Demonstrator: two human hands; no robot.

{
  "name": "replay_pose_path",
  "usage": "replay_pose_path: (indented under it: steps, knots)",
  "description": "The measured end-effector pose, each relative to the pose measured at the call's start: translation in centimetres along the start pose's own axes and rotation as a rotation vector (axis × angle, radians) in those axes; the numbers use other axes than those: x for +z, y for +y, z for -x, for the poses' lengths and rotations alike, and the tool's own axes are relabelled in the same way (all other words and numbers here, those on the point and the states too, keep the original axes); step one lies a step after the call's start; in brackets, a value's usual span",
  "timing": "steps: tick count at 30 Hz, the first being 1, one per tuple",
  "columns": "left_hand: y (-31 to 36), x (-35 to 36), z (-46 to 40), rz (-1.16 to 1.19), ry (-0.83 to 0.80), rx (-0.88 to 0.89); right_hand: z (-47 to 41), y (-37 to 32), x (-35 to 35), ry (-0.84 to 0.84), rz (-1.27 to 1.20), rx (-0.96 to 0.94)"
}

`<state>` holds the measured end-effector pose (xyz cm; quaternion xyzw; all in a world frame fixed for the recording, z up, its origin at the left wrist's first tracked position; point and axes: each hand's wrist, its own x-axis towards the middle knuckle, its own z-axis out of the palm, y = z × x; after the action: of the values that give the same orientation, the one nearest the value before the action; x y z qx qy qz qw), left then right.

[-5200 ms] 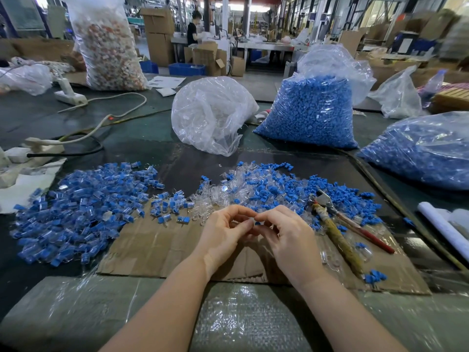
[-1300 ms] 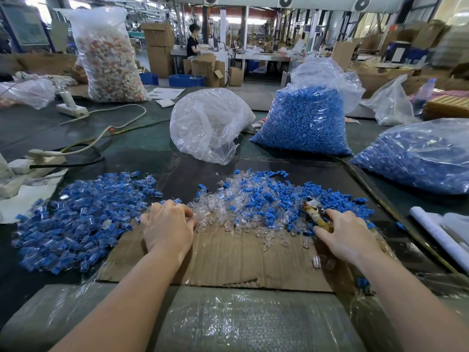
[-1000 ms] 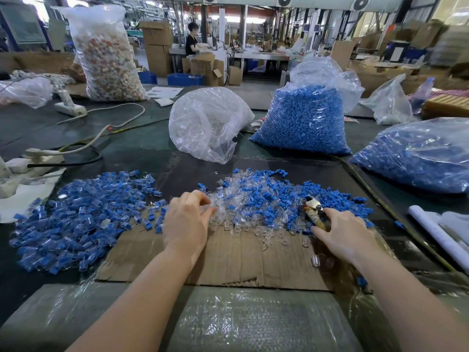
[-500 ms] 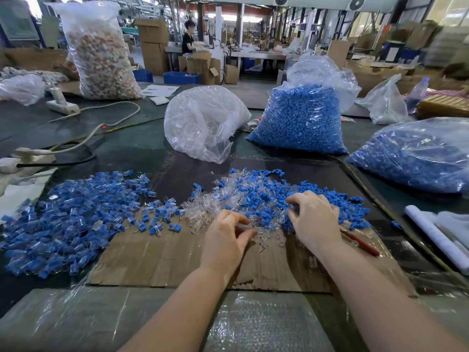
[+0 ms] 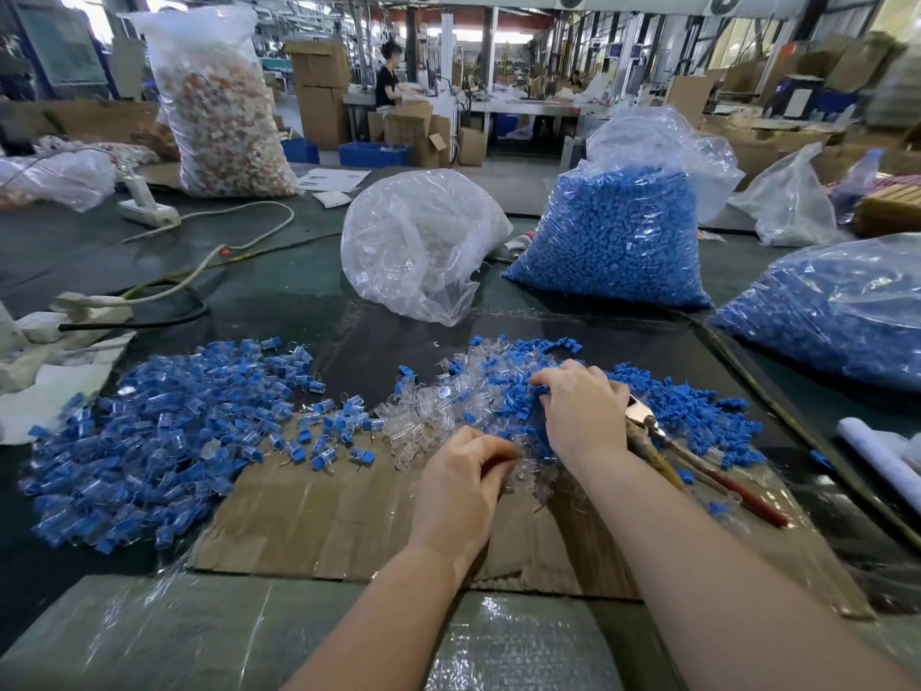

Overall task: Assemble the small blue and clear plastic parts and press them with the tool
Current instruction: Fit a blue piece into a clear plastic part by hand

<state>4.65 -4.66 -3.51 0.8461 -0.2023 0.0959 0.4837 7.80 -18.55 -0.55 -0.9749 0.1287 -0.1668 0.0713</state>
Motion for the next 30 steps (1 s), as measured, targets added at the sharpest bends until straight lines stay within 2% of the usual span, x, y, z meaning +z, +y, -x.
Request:
replay_pose_path:
  steps: [7, 10, 16, 21, 30]
  knots:
    - [-0.3, -0.1, -0.1, -0.025, -0.025, 0.005, -0.1, 0.0, -0.5, 0.064, 0.063, -0.069]
    - [-0.5, 0.0, -0.1, -0.023, -0.024, -0.002, 0.9, 0.2, -1.0, 0.108, -0.007, -0.102]
    - [-0.7, 0.1, 0.1, 0.017, -0.010, -0.054, 4.3, 0.8, -1.6, 0.212, -0.306, -0.113]
    - [-0.8, 0.0, 0.2, 0.037, -0.017, -0.055, 6.6, 0.8, -0.6, 0.194, -0.292, -0.166]
    - [-1.1, 0.1, 0.1, 0.024, -0.035, -0.067, 8.3, 0.9, 0.4, 0.303, -0.391, -0.122]
